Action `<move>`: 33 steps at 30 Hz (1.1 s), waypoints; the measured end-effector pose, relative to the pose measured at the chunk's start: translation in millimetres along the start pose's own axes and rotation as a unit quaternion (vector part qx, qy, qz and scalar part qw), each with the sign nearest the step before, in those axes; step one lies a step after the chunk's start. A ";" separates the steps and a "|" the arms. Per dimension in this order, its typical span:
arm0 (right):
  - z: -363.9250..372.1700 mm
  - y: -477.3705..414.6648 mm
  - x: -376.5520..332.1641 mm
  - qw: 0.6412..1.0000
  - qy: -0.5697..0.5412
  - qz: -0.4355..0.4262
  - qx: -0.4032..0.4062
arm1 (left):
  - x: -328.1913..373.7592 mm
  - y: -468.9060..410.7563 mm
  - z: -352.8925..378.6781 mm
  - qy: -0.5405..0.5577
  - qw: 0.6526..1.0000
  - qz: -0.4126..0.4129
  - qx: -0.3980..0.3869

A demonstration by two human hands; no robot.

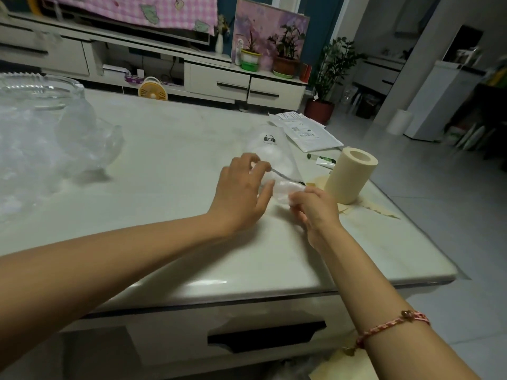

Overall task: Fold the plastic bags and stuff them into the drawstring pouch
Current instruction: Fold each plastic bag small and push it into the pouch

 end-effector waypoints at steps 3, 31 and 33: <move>-6.3 -6.1 -0.5 0.999 0.046 -0.017 0.001 | 0.8 -5.5 21.5 -0.122 0.983 0.137 0.000; 56.0 4.3 -89.9 0.816 0.345 -0.437 0.154 | -7.6 -37.8 9.4 0.004 0.995 0.093 0.031; 65.1 -8.4 -90.1 0.826 0.372 -0.393 0.158 | -7.9 -36.1 10.3 -0.020 0.994 0.101 0.027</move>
Point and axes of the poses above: each hand's wrist, its own y-axis away from the middle knuckle, its own z-axis out of the palm, x = y × z, the point moved 9 cm from there along -y, towards the middle knuckle, and after that the axes turned 2 degrees about y, right-handed, at the moved point
